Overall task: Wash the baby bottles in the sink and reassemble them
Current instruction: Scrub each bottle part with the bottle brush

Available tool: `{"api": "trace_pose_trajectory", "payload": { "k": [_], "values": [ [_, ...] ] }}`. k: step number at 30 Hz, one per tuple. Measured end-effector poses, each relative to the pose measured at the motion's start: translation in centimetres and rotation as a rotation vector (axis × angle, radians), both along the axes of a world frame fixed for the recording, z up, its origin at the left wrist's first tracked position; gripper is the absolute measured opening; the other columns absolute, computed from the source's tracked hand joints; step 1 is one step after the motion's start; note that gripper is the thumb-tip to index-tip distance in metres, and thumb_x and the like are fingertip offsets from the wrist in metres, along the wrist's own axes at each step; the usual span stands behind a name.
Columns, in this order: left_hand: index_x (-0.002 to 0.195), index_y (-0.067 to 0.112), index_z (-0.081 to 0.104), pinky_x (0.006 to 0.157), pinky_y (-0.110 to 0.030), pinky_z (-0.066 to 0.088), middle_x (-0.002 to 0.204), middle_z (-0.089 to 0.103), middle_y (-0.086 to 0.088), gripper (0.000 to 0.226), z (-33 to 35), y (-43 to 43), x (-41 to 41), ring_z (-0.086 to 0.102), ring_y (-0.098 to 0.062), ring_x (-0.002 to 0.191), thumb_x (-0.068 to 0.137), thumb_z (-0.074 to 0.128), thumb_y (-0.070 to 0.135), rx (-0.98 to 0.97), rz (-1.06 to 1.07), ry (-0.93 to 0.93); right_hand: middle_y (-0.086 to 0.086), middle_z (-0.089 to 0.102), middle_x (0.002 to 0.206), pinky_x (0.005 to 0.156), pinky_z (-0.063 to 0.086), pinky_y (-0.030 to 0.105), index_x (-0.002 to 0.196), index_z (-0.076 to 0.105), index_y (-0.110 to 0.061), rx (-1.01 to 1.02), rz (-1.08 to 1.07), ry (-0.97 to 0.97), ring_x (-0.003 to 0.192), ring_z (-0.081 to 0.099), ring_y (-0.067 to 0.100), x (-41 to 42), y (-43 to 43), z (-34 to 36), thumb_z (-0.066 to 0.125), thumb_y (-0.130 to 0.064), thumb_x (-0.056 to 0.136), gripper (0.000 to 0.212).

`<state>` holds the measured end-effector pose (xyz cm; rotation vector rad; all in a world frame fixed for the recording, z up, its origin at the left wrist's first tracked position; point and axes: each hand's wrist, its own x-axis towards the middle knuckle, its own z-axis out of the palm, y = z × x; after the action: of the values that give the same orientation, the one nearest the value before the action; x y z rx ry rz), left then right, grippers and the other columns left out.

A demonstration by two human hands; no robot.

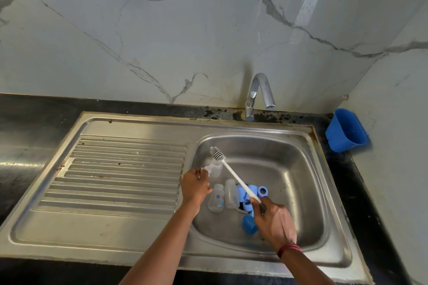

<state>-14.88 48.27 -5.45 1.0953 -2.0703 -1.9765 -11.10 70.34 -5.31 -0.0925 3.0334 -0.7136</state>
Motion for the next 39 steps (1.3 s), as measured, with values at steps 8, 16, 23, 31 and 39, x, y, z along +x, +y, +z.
{"api": "trace_pose_trajectory", "payload": {
  "k": [8, 16, 23, 31, 39],
  "values": [
    [0.078, -0.001, 0.062, 0.046, -0.024, 0.047, 0.070, 0.063, -0.013, 0.022, -0.8, 2.1, 0.1, 0.056, -0.014, 0.046, 0.095, 0.057, 0.012, 0.044, -0.107, -0.125, 0.000, 0.055, 0.048, 0.044, 0.049, 0.037, 0.074, 0.061, -0.020, -0.109, -0.091, -0.119, 0.042, 0.051, 0.018, -0.8, 2.2, -1.4, 0.057, -0.043, 0.095, 0.031],
    [0.060, 0.008, 0.052, 0.043, -0.023, 0.044, 0.059, 0.055, -0.012, 0.029, -2.3, 4.8, -3.4, 0.054, -0.023, 0.049, 0.087, 0.061, 0.013, -0.054, -0.205, -0.279, -0.004, 0.046, 0.045, 0.041, 0.030, 0.019, 0.055, 0.047, -0.019, -0.338, -0.197, -0.310, 0.043, 0.039, 0.009, -3.8, 2.7, -1.6, 0.056, -0.045, 0.095, 0.049],
    [0.054, 0.005, 0.051, 0.041, -0.023, 0.035, 0.048, 0.048, -0.010, 0.033, -5.9, 6.9, -6.5, 0.042, -0.019, 0.034, 0.085, 0.063, 0.009, 0.050, -0.072, -0.378, -0.006, 0.046, 0.043, 0.044, 0.032, 0.022, 0.056, 0.046, -0.021, -0.358, -0.246, -0.320, 0.044, 0.039, 0.008, -5.9, 4.1, -3.3, 0.054, -0.054, 0.093, 0.051],
    [0.059, 0.004, 0.056, 0.040, -0.021, 0.033, 0.050, 0.051, -0.009, 0.029, -9.2, 8.0, -8.8, 0.042, -0.018, 0.036, 0.086, 0.065, 0.011, 0.093, 0.007, -0.468, -0.008, 0.044, 0.044, 0.048, 0.035, 0.025, 0.055, 0.045, -0.020, -0.379, -0.284, -0.396, 0.047, 0.037, 0.008, -6.6, 4.7, -5.5, 0.057, -0.053, 0.092, 0.050],
    [0.060, 0.009, 0.059, 0.070, -0.038, 0.062, 0.059, 0.066, -0.010, 0.031, -10.1, 8.4, -11.5, 0.067, -0.027, 0.058, 0.086, 0.064, 0.025, -0.139, -0.176, -0.527, -0.007, 0.045, 0.047, 0.049, 0.034, 0.025, 0.056, 0.048, -0.019, -0.388, -0.336, -0.458, 0.049, 0.039, 0.009, -6.8, 5.1, -6.4, 0.059, -0.047, 0.093, 0.047]
  ]
}}
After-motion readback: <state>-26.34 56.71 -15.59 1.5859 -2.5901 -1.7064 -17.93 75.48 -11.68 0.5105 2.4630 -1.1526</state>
